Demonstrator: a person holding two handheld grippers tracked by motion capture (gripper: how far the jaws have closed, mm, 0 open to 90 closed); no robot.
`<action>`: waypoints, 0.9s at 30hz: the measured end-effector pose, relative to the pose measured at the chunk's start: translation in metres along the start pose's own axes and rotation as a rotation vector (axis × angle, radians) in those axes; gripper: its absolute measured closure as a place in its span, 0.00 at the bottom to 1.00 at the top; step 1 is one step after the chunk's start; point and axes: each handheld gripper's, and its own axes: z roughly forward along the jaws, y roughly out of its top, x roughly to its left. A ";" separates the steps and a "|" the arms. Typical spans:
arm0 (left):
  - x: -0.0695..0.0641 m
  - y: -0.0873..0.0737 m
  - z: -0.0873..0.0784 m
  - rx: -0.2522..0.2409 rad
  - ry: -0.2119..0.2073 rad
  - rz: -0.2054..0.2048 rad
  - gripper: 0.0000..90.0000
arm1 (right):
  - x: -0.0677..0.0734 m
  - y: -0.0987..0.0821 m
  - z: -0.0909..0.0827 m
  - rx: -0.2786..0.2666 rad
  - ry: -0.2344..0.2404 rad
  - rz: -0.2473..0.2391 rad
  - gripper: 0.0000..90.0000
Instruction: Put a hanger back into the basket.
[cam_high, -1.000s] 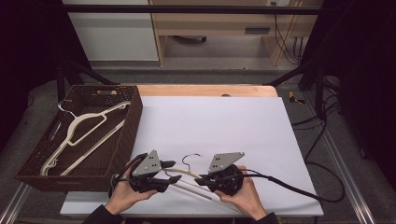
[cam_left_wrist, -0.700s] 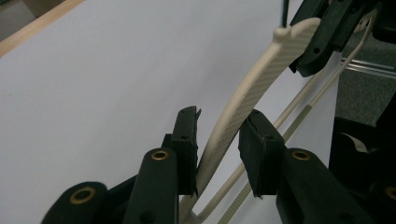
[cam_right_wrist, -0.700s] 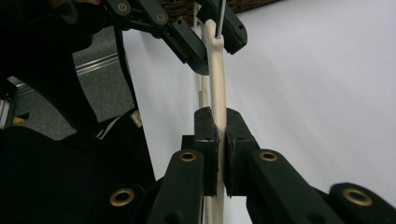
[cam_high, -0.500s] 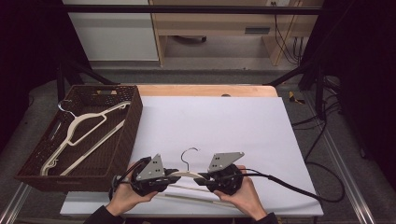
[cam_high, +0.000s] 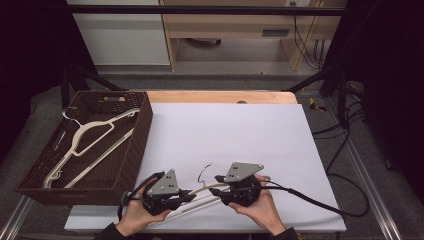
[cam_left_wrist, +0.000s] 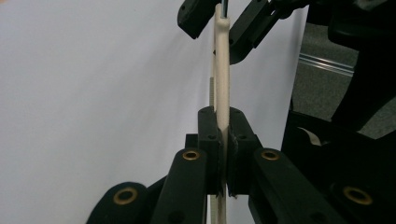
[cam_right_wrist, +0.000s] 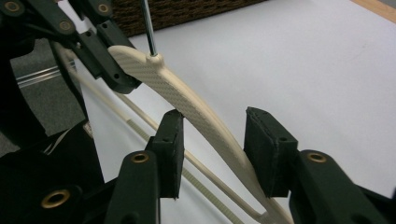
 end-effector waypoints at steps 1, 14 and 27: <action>0.001 0.000 -0.001 0.002 0.005 -0.005 0.96 | 0.000 0.000 -0.001 -0.008 -0.008 -0.001 0.57; 0.010 0.000 -0.024 -0.060 0.076 -0.084 0.96 | -0.029 -0.017 -0.040 -0.129 -0.140 0.108 0.33; 0.015 0.006 -0.059 -0.148 0.139 -0.121 0.96 | -0.055 -0.044 -0.070 -0.150 -0.278 0.196 0.19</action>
